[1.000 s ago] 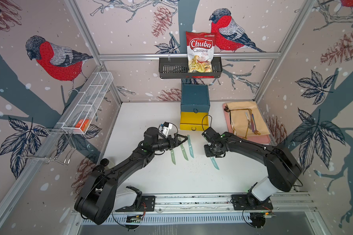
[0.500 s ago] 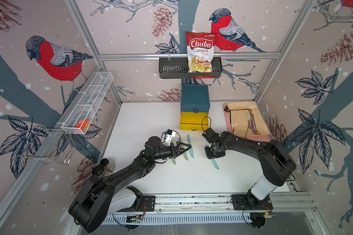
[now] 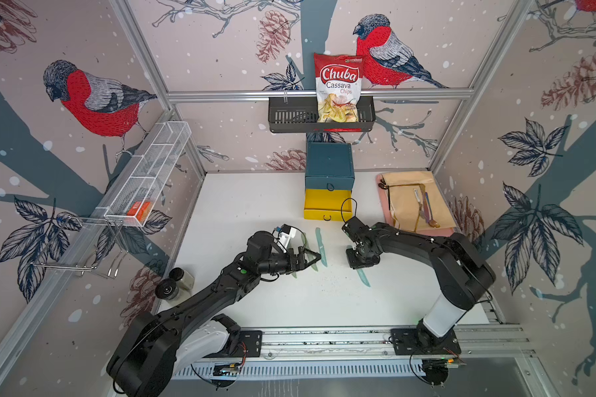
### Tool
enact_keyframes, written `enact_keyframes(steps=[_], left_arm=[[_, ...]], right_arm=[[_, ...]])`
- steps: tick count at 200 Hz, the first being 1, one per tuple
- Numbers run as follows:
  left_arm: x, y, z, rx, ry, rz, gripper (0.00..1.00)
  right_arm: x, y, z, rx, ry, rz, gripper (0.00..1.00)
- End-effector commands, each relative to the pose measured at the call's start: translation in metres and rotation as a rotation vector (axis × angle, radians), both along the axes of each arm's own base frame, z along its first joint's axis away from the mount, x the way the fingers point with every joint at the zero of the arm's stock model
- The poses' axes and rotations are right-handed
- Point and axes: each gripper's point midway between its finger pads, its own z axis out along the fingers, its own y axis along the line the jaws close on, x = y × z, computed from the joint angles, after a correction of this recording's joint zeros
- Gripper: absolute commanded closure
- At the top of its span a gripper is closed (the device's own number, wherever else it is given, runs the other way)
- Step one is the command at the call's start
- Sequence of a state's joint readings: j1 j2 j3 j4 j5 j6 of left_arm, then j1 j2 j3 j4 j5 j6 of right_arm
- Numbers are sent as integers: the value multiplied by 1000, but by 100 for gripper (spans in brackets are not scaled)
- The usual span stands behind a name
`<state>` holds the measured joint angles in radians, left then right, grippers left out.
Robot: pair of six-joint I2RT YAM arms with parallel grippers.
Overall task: Place the fruit knives into the drawer by color
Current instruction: Pick up the fruit knife from the center of the board.
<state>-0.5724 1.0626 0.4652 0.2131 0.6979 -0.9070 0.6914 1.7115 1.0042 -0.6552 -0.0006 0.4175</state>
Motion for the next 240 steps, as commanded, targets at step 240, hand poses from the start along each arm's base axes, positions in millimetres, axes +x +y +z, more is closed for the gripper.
enact_keyframes(steps=[240], left_arm=[[0,1,-9,45,-23,-18,3]], right_arm=[[-5,-8,-22,-63,96,79,100]])
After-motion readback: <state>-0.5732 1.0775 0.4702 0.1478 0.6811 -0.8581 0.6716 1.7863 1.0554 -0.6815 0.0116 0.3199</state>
